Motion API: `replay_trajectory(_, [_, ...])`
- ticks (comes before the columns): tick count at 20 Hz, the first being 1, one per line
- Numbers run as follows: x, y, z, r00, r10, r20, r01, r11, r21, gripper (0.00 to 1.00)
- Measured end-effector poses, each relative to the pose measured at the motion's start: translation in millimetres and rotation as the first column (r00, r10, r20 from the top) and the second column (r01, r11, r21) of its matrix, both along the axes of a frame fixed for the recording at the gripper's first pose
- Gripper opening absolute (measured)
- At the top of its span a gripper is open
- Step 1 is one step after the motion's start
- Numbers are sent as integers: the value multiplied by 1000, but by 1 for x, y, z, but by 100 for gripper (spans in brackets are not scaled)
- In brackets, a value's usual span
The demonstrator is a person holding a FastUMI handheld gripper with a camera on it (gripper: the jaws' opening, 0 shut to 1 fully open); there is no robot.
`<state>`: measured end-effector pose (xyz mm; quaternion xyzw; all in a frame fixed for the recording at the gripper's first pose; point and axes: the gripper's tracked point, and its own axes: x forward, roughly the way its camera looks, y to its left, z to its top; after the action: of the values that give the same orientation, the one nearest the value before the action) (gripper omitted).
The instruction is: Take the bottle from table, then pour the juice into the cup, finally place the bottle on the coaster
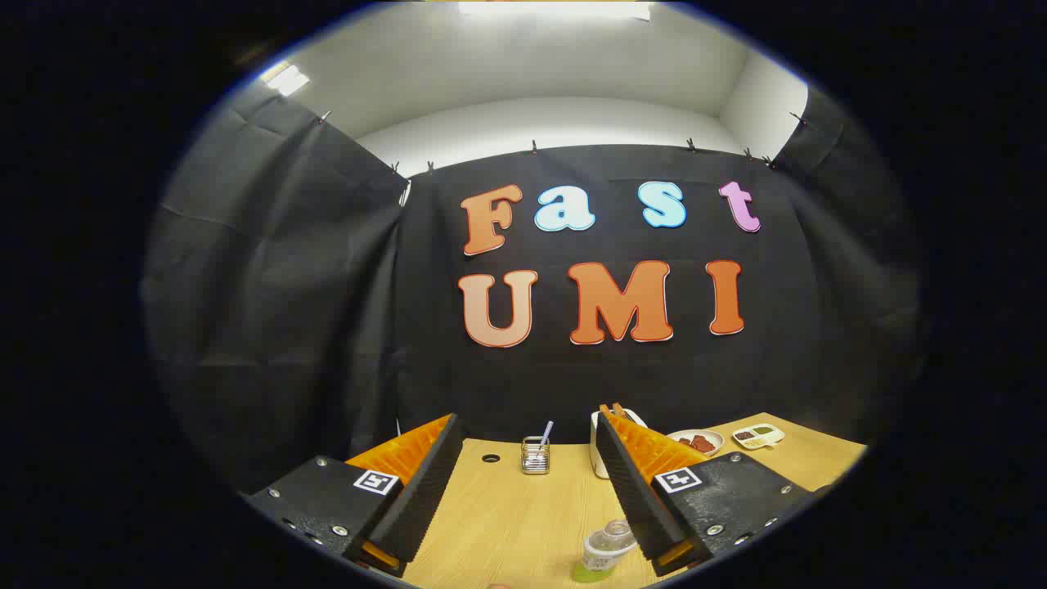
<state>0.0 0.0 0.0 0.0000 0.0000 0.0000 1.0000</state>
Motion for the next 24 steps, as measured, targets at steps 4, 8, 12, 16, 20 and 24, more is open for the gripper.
replay_trajectory(4, [-3, -12, -8, 1000, -24, -8, 24, 1000, 6, 98])
replay_trajectory(8, [-9, -15, 0, 999, 16, 39, -22, 989, 146, 98])
replay_trajectory(12, [-13, -39, -6, 998, -66, -11, 66, 998, 3, 98])
replay_trajectory(16, [-12, -10, -1, 1000, -29, -11, 29, 1000, -8, 98])
replay_trajectory(20, [-20, -14, 2, 997, -73, -11, 73, 996, -46, 98])
replay_trajectory(24, [-25, -37, -12, 985, -166, -47, 160, 981, -107, 98])
